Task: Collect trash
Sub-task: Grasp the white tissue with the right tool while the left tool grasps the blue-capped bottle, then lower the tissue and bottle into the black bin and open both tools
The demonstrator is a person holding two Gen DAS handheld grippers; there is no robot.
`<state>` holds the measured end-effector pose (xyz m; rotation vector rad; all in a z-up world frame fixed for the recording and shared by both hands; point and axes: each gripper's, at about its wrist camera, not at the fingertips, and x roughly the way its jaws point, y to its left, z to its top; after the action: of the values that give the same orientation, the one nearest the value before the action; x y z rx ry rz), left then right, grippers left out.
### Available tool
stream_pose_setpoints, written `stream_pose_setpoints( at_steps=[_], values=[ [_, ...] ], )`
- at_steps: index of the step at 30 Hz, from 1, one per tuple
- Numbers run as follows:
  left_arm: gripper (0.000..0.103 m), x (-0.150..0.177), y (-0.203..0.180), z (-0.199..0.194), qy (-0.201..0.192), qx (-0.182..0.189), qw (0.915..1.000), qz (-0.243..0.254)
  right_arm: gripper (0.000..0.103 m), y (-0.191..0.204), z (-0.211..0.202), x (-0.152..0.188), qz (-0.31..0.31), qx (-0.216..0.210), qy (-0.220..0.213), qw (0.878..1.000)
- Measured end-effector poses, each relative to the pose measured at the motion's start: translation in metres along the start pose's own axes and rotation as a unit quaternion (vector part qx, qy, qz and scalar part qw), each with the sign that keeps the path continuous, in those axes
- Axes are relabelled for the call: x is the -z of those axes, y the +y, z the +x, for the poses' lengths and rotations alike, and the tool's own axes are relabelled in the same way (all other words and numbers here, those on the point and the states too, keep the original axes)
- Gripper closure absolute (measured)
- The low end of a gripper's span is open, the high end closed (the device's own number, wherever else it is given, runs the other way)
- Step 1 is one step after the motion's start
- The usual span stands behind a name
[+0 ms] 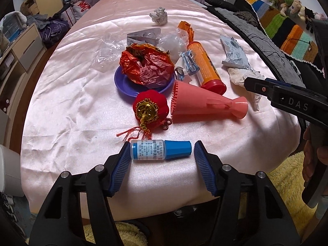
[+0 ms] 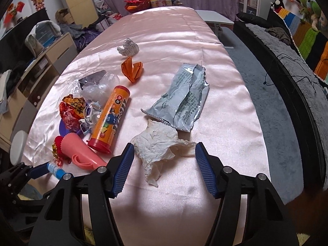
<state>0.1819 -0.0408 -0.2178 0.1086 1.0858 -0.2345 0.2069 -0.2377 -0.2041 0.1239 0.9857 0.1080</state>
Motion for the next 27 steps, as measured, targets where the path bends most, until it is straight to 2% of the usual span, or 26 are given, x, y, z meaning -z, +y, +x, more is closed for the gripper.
stream_pose_setpoints(
  at_steps=[1,3,5,8,13,21,27],
  values=[
    [0.044,-0.001,-0.001,0.001,-0.001,-0.003,1.0,0.002,0.048,0.001,0.002,0.0,-0.002,-0.003,0.001,1.0],
    [0.048,-0.004,-0.001,0.002,-0.001,-0.01,0.9999,0.006,0.068,0.002,0.007,-0.001,-0.006,-0.01,0.006,1.0],
    [0.048,-0.004,0.0,0.002,-0.001,-0.008,0.9999,0.006,0.078,0.004,0.01,0.001,-0.013,-0.012,0.01,1.0],
    [0.048,-0.002,0.0,0.001,0.0,-0.012,0.9999,0.007,0.086,0.004,0.007,0.003,-0.021,-0.007,0.007,1.0],
    [0.048,0.005,0.003,-0.013,-0.009,-0.015,0.9998,0.003,0.087,0.003,-0.013,0.007,-0.022,-0.009,-0.007,1.0],
    [0.048,0.021,-0.004,-0.061,-0.047,-0.008,0.9988,0.001,0.087,0.009,-0.061,0.021,-0.026,-0.029,-0.032,0.999],
    [0.048,0.044,-0.012,-0.086,-0.056,0.0,0.9985,0.001,0.087,0.016,-0.089,0.045,-0.038,-0.047,-0.038,0.997]
  ],
)
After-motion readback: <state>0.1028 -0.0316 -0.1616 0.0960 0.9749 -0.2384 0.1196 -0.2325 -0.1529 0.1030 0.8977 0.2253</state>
